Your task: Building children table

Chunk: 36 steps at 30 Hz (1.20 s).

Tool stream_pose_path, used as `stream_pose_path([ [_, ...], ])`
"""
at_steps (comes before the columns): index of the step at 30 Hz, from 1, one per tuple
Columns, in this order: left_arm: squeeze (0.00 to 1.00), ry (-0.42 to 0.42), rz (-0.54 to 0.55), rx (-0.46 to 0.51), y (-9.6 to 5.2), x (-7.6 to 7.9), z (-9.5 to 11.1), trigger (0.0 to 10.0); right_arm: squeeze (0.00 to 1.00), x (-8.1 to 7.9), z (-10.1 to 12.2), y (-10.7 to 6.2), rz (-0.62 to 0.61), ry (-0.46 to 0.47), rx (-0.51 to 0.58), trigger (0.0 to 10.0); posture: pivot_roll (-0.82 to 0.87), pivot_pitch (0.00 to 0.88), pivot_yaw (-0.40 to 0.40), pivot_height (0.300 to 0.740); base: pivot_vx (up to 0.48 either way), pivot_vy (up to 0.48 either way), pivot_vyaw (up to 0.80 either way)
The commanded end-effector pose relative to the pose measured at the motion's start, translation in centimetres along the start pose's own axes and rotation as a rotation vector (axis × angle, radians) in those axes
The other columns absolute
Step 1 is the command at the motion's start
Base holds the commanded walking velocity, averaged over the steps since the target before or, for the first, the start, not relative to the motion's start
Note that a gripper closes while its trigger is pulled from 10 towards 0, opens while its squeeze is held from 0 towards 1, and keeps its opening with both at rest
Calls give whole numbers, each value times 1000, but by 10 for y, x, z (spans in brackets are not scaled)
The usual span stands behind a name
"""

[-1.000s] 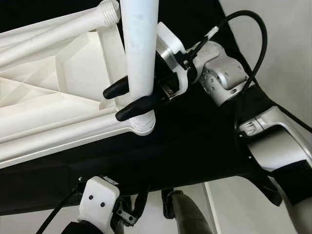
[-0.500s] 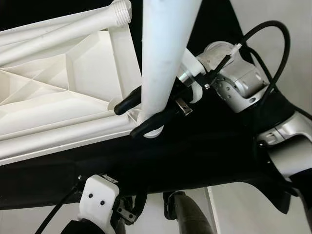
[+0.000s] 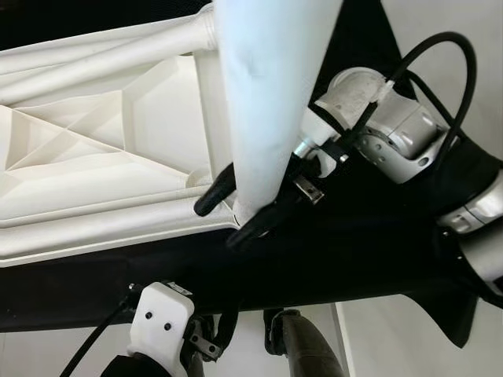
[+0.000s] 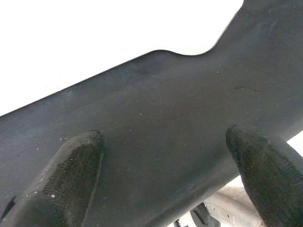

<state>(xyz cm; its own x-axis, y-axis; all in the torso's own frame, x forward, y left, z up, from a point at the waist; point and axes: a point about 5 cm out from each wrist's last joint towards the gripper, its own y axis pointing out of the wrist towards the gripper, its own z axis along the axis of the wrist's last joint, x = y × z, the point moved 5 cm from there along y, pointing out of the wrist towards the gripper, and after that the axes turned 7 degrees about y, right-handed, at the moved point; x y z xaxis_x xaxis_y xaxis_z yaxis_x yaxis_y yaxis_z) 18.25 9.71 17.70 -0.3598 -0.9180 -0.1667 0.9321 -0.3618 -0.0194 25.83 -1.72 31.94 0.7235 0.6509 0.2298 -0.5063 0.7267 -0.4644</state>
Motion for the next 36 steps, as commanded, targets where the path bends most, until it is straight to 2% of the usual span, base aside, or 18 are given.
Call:
stream_pose_path([
  [1, 0, -5, 1, -36, -1, 2, -8, 10000, 0, -17, -38, 14, 101, 181, -49, 10000, 59, 488, -27, 740, 0, 0, 0],
  [5, 0, -6, 1, -34, -1, 1, -8, 10000, 0, -19, -36, 16, 116, 201, -8, 10000, 56, 488, -28, 740, 0, 0, 0],
  [13, 0, -4, 5, -33, 0, 0, -8, 10000, 0, -8, -40, 16, 68, 199, 73, 10000, 58, 489, -29, 740, 0, 0, 0],
  [21, 0, -1, 6, -34, 0, -1, -8, 10000, 0, -4, -44, 14, 34, 193, 89, 10000, 60, 490, -22, 740, 0, 0, 0],
  [28, 0, 0, 3, -35, 0, -1, -9, 10000, 0, 1, -47, 7, -40, 174, 93, 10000, 59, 490, -16, 740, 0, 0, 0],
  [30, 0, 2, 2, -35, 0, -2, -9, 10000, 0, 6, -47, 5, -110, 172, 91, 10000, 54, 488, -16, 740, 0, 0, 0],
  [32, 0, 2, 2, -35, 0, -2, -9, 10000, 0, 6, -47, 5, -110, 172, 91, 10000, 54, 488, -16, 740, 0, 0, 0],
  [36, 0, 3, 3, -34, 1, -2, -9, 10000, 0, 10, -50, 2, -189, 185, 80, 10000, 54, 485, -15, 740, 0, 0, 0],
])
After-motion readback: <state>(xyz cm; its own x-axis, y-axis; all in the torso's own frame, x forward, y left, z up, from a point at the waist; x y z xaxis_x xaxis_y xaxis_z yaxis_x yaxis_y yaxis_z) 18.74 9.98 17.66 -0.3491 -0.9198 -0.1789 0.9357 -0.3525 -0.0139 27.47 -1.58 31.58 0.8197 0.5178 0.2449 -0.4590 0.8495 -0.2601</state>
